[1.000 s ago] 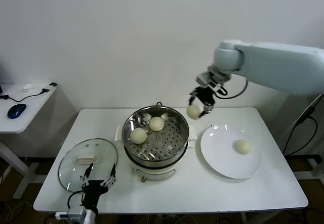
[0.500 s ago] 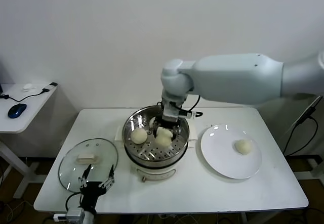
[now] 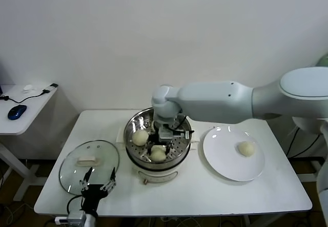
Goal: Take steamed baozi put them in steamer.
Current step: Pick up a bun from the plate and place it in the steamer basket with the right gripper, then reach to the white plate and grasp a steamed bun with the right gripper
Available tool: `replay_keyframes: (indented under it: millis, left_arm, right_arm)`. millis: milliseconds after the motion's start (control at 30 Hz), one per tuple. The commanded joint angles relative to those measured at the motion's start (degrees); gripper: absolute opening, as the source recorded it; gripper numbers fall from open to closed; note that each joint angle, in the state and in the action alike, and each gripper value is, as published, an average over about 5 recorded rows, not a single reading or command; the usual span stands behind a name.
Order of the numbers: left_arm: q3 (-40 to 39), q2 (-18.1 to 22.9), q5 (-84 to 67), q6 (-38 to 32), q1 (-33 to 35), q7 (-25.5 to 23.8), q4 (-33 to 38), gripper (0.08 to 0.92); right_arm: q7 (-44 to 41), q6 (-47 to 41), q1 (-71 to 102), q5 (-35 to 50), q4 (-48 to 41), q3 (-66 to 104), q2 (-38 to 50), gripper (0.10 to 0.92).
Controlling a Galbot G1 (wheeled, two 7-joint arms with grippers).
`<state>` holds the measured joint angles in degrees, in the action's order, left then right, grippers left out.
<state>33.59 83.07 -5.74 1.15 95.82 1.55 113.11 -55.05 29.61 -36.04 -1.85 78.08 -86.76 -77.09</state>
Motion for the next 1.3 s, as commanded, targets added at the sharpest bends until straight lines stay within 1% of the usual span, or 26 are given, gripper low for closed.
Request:
replay_keyframes:
  millis: [33,167,267,333,467,567,700,800,867,1000,1133,1300]
  left_arm:
    - [-0.01,0.04,-0.02,-0.02,0.0,0.01,-0.05,0.823]
    - [-0.05,0.05,-0.03,-0.03,-0.03,0.01,-0.01,0.823]
    - [-0.06,0.0,0.0,-0.04,-0.05,-0.02,0.09,0.823]
    - [-0.08,-0.03,0.0,-0.03,-0.07,-0.05,0.19,0.823]
    - [-0.2,-0.06,0.04,-0.1,-0.15,-0.11,0.23,0.823]
    - [-0.32,-0.06,0.09,-0.27,-0.19,-0.13,0.14,0.823]
    - [-0.5,-0.15,0.13,-0.4,-0.22,-0.17,0.18,0.823]
    - [-0.56,-0.34,-0.06,-0.39,-0.46,-0.2,0.08,0.823]
    - [-0.57,-0.48,-0.2,-0.39,-0.73,-0.23,-0.09,0.823]
    - [-0.44,-0.52,-0.38,-0.27,-1.25,-0.4,-0.27,0.823]
    - [-0.36,-0.32,-0.35,-0.12,-1.24,-0.5,-0.16,0.823]
    - [-0.31,-0.04,0.12,-0.09,-0.55,-0.58,0.01,0.823]
  right_arm:
    - [1.56,1.74,1.72,-0.78,-1.95,0.67,-1.38,0.67]
    - [-2.42,3.13,-3.71,5.32,-1.9,0.13,-0.35,0.768]
    - [-4.69,3.9,-8.76,10.6,-2.69,-1.1,1.13,0.813]
    - [-5.46,4.15,-11.49,13.94,-3.96,-2.28,2.58,0.819]
    - [-7.2,3.8,-16.86,21.45,-9.35,-6.21,7.51,0.822]
    - [-9.23,-1.33,-21.29,27.91,-12.93,-12.01,13.75,0.823]
    - [-12.81,-12.96,-24.91,33.59,-13.69,-19.36,23.34,0.823]
    - [-13.26,-19.24,-23.83,33.55,-12.47,-22.53,30.66,0.823]
    - [-11.94,-22.74,-20.64,32.56,-11.85,-22.69,34.63,0.823]
    - [-8.74,-29.54,-9.85,30.49,-12.94,-17.12,40.22,0.823]
    - [-6.8,-32.11,2.74,26.32,-16.93,-7.14,40.99,0.823]
    - [-5.73,-32.21,12.57,22.22,-22.8,1.79,37.9,0.823]
